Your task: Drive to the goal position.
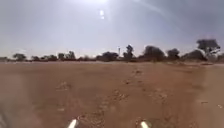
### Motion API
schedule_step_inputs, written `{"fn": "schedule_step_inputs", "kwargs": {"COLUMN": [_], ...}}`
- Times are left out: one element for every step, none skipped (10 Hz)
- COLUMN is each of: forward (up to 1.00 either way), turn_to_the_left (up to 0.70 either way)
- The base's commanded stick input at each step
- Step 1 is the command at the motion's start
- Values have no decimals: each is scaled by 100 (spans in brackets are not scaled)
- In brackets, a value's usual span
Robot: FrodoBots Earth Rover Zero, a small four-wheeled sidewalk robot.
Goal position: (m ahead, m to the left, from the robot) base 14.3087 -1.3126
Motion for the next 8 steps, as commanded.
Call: {"fn": "schedule_step_inputs", "kwargs": {"forward": [70,70,70,70,70,70,70,70], "turn_to_the_left": [0,0,0,0,0,0,0,0]}}
